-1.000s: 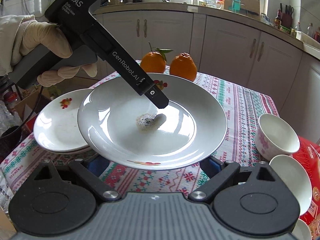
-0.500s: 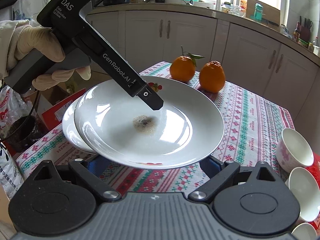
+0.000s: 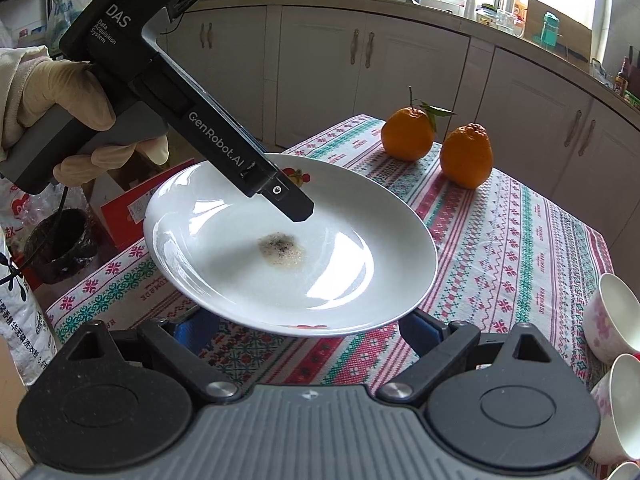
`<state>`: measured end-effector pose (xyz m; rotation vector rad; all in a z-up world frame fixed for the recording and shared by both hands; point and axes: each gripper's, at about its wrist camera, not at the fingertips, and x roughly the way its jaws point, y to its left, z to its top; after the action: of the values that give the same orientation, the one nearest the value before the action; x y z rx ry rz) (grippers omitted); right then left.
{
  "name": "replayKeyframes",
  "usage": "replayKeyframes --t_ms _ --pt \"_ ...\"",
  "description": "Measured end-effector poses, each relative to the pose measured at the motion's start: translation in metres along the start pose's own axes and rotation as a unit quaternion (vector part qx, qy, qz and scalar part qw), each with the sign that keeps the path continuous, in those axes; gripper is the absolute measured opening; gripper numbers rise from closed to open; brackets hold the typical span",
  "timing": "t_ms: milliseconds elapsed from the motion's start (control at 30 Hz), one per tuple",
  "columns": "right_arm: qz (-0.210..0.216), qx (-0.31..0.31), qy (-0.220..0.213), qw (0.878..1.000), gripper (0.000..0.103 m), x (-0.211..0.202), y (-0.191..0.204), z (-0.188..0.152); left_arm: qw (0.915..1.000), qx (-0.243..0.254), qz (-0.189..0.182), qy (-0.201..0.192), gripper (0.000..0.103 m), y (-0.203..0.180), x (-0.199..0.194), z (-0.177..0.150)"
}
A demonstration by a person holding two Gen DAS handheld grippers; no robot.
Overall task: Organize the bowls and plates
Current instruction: 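Lift the gripped white plate off the tablecloth with the left gripper, then carry the plate with the left gripper and lower it onto the plate stack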
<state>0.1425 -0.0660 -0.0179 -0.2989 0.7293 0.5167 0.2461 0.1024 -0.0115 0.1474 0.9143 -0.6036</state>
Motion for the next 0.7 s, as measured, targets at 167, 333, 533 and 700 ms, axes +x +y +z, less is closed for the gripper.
replayKeyframes --t_ms 167,333,533,700 --pt "0.004 -0.008 0.004 1.000 0.098 0.002 0.006 0.003 0.9999 -0.013 0.000 -0.001 0.071 0.008 -0.001 -0.010" --pt "0.002 -0.014 0.005 1.000 0.098 0.004 0.010 0.004 0.9997 -0.024 -0.001 -0.001 0.071 0.014 0.000 -0.017" --pt "-0.003 -0.024 0.008 1.000 0.098 0.006 0.015 0.005 0.9993 -0.036 -0.005 0.003 0.072 0.020 0.004 -0.023" --pt "-0.003 -0.026 0.010 1.000 0.098 0.008 0.015 0.007 0.9993 -0.036 -0.006 0.004 0.072 0.022 0.006 -0.024"
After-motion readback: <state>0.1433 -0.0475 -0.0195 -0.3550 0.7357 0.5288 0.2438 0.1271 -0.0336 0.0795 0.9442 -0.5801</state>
